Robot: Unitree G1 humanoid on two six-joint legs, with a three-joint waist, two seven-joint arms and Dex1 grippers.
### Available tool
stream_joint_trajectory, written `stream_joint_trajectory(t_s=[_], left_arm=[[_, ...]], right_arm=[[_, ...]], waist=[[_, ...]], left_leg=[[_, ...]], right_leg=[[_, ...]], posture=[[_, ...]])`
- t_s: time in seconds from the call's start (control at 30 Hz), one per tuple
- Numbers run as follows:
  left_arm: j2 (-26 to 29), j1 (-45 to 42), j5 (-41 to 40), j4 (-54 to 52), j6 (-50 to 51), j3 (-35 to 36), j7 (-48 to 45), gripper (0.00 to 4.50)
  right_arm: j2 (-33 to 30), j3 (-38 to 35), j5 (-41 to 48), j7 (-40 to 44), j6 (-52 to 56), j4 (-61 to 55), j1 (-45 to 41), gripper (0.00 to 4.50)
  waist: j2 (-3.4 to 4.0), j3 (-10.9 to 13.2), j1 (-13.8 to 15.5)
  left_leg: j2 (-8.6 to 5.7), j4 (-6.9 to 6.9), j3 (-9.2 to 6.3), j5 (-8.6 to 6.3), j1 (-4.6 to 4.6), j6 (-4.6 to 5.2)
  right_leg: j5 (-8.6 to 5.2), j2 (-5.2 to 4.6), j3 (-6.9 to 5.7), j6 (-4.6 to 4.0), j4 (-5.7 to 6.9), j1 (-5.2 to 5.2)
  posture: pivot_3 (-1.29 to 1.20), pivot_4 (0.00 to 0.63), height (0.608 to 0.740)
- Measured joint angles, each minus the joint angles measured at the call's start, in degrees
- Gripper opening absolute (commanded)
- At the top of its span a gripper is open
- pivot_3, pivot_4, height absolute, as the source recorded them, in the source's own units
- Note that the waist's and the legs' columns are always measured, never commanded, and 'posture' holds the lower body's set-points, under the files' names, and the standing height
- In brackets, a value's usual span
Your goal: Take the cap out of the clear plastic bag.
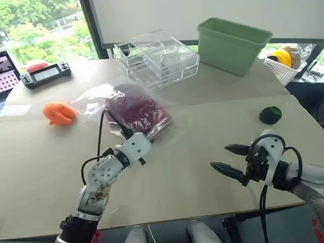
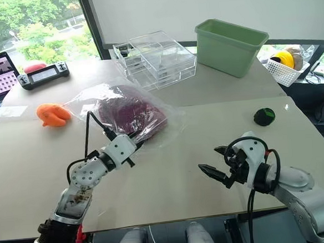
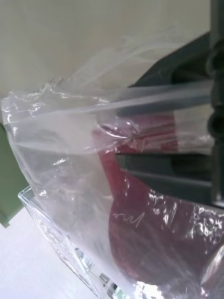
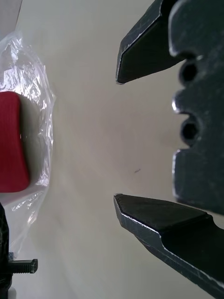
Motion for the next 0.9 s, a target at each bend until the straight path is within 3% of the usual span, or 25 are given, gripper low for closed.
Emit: stream_joint_trajectory(t_s=[0.17, 0.3, 0.4, 0.6, 0.7, 0.9], left_arm=[[1.8, 1.2, -6.5, 0.4, -0.2, 4.9, -3.2, 0.1], [6.3, 1.6, -13.8, 7.3, -3.7, 12.5, -8.5, 0.1], [9.3, 0.2, -18.6, 14.0, -5.1, 16.1, -13.5, 0.1], [10.0, -2.5, -21.5, 19.8, -5.5, 18.2, -16.6, 0.1], [8.5, -4.9, -22.4, 19.2, -5.3, 17.4, -16.7, 0.1], [6.9, -5.5, -23.2, 17.0, -3.6, 17.3, -15.6, 0.1]], right_arm=[[0.1, 1.6, -0.1, 0.0, 0.0, 0.4, -1.1, 4.5], [0.9, 3.8, -0.3, 0.0, -0.1, 0.8, -4.5, 4.5], [5.4, 7.6, -0.6, -1.7, 0.0, 2.4, -11.3, 4.5], [12.3, 14.4, -3.0, -4.2, -0.1, 6.0, -20.8, 4.5], [23.1, 23.9, -7.4, -6.3, -1.8, 12.4, -29.7, 4.5], [30.8, 28.9, -13.0, -6.5, -7.9, 25.3, -33.2, 4.5]], waist=[[0.0, 0.0, -0.3], [0.02, 0.0, -0.4], [0.03, 0.0, -0.4], [0.0, 0.1, 0.0], [-0.03, 0.1, -0.8], [-0.02, 0.1, -0.3]], left_leg=[[0.02, -0.04, 0.02, 0.0, 0.05, 0.0], [0.03, -0.04, 0.03, 0.0, 0.11, 0.0], [0.03, 0.0, 0.03, 0.0, 0.08, 0.0], [0.03, -0.04, -0.07, -0.02, -0.15, 0.0], [0.04, -0.04, -0.08, 0.0, -0.23, 0.0], [0.02, 0.13, -0.12, 0.0, -0.55, -0.01]], right_leg=[[0.0, 0.0, 0.0, 0.0, 0.02, 0.0], [0.0, 0.01, 0.0, -0.01, 0.05, 0.0], [0.0, 0.01, -0.02, -0.01, 0.01, -0.01], [0.17, -0.04, -0.15, -0.3, -0.05, -0.13], [0.2, 0.02, -0.1, -0.35, 0.35, -0.46], [0.26, -0.02, -0.16, -0.44, 0.39, -0.65]], posture=[[0.0, 0.15, 0.735], [0.0, 0.15, 0.735], [0.0, 0.15, 0.735], [0.0, 0.15, 0.735], [0.0, 0.15, 0.735], [0.0, 0.15, 0.735]])
